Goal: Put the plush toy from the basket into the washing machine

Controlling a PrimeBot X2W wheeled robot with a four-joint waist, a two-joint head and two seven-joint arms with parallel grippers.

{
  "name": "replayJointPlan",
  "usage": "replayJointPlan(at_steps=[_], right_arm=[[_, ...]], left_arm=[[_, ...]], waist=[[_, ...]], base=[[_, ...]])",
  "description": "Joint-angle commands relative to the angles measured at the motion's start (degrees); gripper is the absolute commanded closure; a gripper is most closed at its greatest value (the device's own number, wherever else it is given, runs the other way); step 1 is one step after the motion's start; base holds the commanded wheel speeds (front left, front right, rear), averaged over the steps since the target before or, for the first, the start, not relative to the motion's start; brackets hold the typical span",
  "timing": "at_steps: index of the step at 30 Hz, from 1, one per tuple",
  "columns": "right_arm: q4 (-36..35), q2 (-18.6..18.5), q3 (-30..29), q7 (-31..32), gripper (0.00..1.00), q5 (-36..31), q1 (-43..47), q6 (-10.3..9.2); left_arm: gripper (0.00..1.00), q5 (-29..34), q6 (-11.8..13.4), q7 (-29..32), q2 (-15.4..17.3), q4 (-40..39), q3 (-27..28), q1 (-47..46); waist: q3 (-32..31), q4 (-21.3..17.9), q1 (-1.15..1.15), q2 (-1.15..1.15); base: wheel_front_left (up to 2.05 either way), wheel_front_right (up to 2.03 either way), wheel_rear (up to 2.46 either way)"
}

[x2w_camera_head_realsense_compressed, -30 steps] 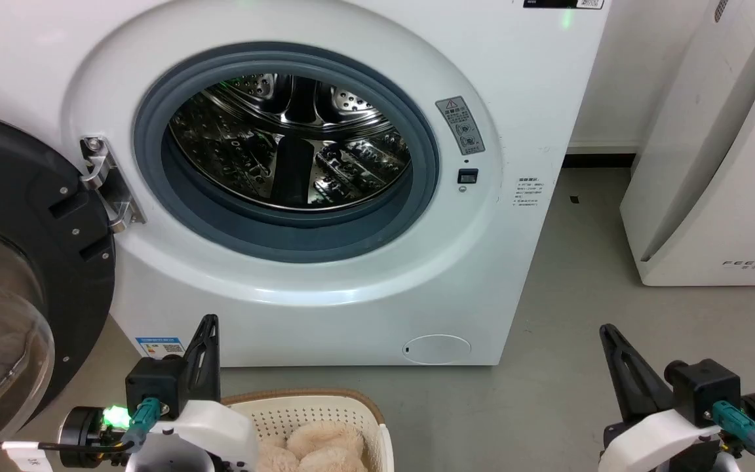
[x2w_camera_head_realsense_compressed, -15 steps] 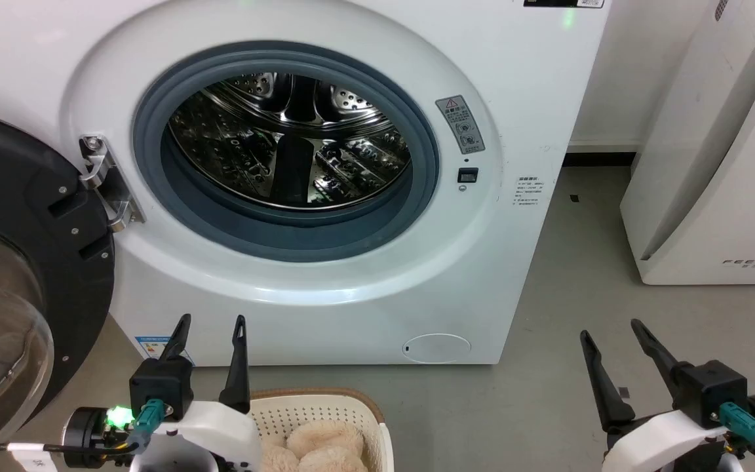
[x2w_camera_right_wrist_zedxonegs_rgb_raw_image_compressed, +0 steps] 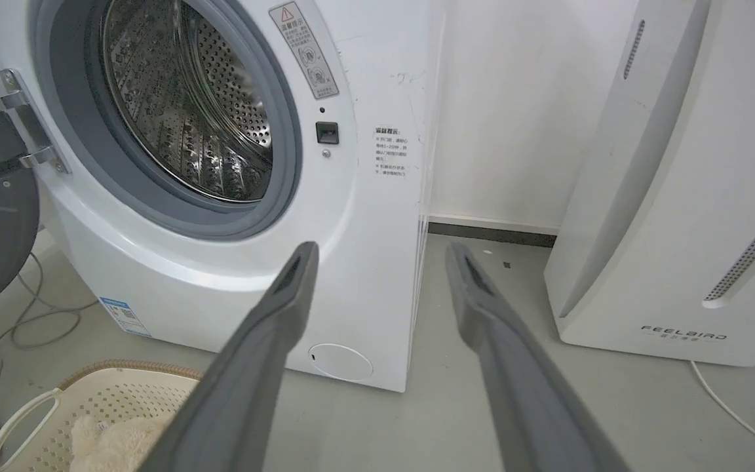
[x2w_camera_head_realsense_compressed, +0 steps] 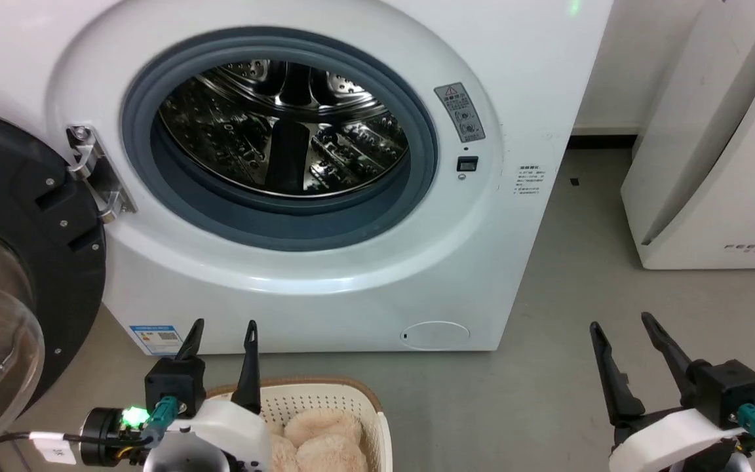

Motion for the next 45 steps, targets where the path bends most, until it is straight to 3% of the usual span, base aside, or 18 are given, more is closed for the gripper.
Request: replayJointPlan(at_steps=[1, 22, 45], right_arm=[[-0.4, 0.0, -0.3, -0.63, 0.0, 0.61, -0.48, -0.01], [-2.91, 0.0, -1.69, -3.36, 0.0, 3.99, -6.11, -0.02], [-7.41, 0.0, -3.57, -6.1, 0.0, 6.98, -11.9, -0.03]], left_arm=[[0.0, -0.34, 0.19, -0.57, 0.01, 0.9, -0.24, -1.32], [0.0, -1.84, -0.81, -3.12, 1.45, 21.68, -3.09, -13.28], [0.0, -2.43, -0.25, 1.07, 4.48, 35.97, -7.86, -24.46]], waist=[[0.5, -0.12, 0.0, 0.0], [14.05, -2.39, 0.0, 0.0], [32.62, -3.74, 0.0, 0.0]], base=[[0.0, 0.0, 0.0], [0.0, 0.0, 0.0], [0.0, 0.0, 0.0]])
